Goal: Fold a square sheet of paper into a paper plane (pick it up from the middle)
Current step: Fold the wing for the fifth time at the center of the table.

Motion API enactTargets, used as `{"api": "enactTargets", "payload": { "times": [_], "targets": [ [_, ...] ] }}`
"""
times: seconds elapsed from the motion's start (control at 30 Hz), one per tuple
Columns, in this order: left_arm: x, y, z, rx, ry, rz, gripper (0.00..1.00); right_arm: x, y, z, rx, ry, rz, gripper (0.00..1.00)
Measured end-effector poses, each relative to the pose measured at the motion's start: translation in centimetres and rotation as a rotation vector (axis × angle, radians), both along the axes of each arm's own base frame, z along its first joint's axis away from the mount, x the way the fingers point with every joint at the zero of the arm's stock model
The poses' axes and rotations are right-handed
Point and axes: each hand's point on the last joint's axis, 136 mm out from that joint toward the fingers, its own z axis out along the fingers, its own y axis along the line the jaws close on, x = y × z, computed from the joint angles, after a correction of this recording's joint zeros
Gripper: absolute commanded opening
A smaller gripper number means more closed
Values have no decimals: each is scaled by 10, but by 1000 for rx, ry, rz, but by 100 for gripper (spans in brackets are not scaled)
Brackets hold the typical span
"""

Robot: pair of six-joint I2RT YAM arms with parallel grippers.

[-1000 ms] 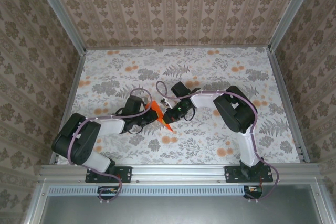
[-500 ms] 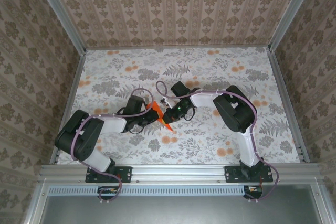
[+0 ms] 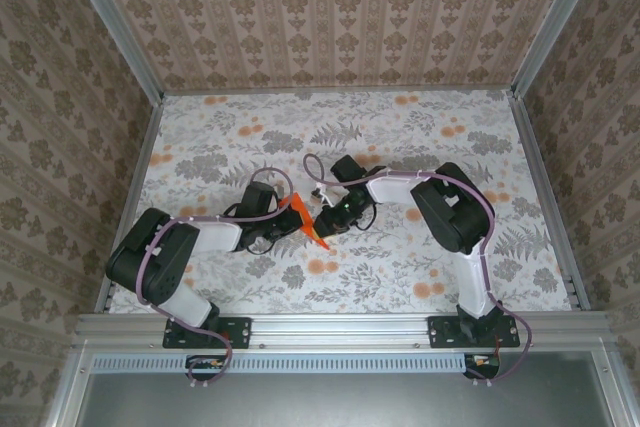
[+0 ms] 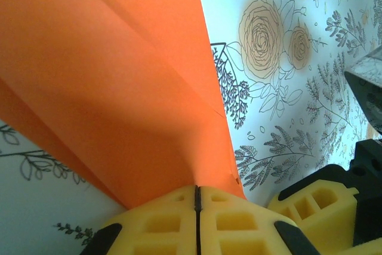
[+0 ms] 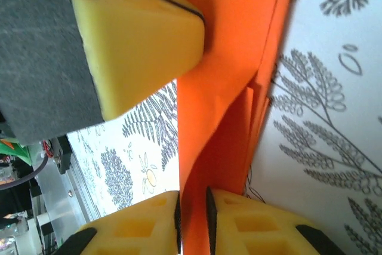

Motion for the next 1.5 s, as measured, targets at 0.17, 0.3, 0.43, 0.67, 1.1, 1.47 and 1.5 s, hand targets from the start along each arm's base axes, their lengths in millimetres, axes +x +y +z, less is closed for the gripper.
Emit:
{"api": "enactTargets", "payload": {
  "times": [0.17,0.3,0.43,0.67,1.1,1.47,1.5],
  "targets": [
    [0,0,0,0,1,1,7,-5,-4,-4,-12,24,-14,12],
    [0,0,0,3,4,2,7,-5,-4,-4,-14,25,-16,12],
    [0,1,0,7,8,4,7,-5,-5,-3,-21,23,-17,19],
    [1,1,0,9,12,5,7,-1,-9,28,-30,-39,-61,29],
    [1,1,0,9,16,8,7,1,15,33,-7,-31,-79,13],
    [1,1,0,11,16,10,7,-4,15,9,-38,19,-71,13],
    [1,1,0,11,16,10,7,-4,15,9,-39,19,-71,13]
  ]
}}
